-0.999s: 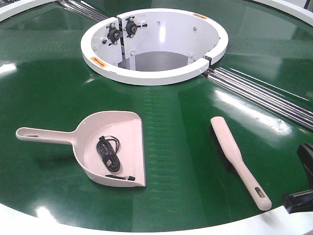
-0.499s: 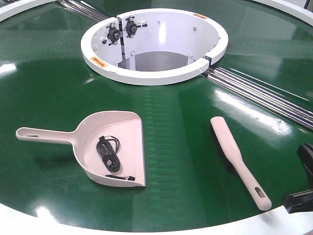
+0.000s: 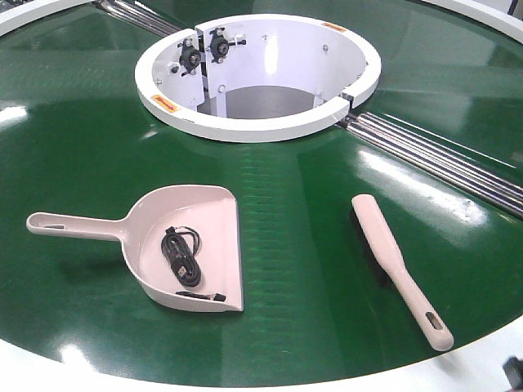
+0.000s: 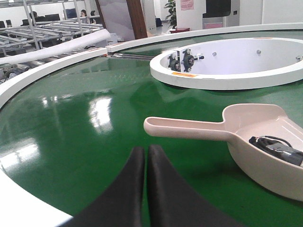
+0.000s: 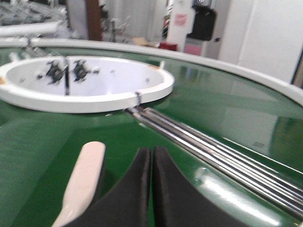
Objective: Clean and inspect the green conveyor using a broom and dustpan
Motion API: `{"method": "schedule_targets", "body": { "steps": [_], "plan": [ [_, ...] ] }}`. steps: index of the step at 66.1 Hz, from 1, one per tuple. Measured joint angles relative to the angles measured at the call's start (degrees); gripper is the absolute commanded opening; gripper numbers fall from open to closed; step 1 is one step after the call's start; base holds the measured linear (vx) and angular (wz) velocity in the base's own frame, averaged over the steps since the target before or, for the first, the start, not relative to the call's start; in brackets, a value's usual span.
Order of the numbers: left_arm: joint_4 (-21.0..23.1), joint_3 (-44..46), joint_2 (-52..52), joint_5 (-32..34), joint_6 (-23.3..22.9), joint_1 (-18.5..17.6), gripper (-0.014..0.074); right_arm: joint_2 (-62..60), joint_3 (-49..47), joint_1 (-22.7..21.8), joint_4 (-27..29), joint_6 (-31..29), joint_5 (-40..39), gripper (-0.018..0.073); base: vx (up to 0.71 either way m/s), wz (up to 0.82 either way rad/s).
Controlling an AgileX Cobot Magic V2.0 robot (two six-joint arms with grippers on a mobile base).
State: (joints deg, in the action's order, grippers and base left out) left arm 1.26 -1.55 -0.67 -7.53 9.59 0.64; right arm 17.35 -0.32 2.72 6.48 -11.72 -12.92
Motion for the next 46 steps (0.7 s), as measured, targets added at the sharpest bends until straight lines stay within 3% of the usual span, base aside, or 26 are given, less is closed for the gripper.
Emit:
{"method": "schedule_targets", "body": {
  "steps": [6, 14, 23, 46],
  "plan": [
    [0.0, 0.0, 0.0, 0.0, 0.0, 0.0, -0.0006, -7.25, 1.83, -0.66, 0.0, 0.06, 0.89, -0.0004, 0.0, 0.0],
    [0.0, 0.0, 0.0, 0.0, 0.0, 0.0, -0.0006, -16.29, 1.83, -0.85, -0.07, -0.84, 8.72, -0.0004, 0.0, 0.0],
    [0.0, -0.02, 0.0, -0.01, 0.0, 0.0, -0.0006, -17.93, 1.94, -0.89, -0.07, -2.05, 14.74, -0.0004, 0.0, 0.0],
    [0.0, -0.02, 0.0, 0.04, 0.0, 0.0, -0.0006, -17.93, 2.01, -0.89, -0.18, -2.44, 15.03, -0.0004, 0.0, 0.0]
  ]
}}
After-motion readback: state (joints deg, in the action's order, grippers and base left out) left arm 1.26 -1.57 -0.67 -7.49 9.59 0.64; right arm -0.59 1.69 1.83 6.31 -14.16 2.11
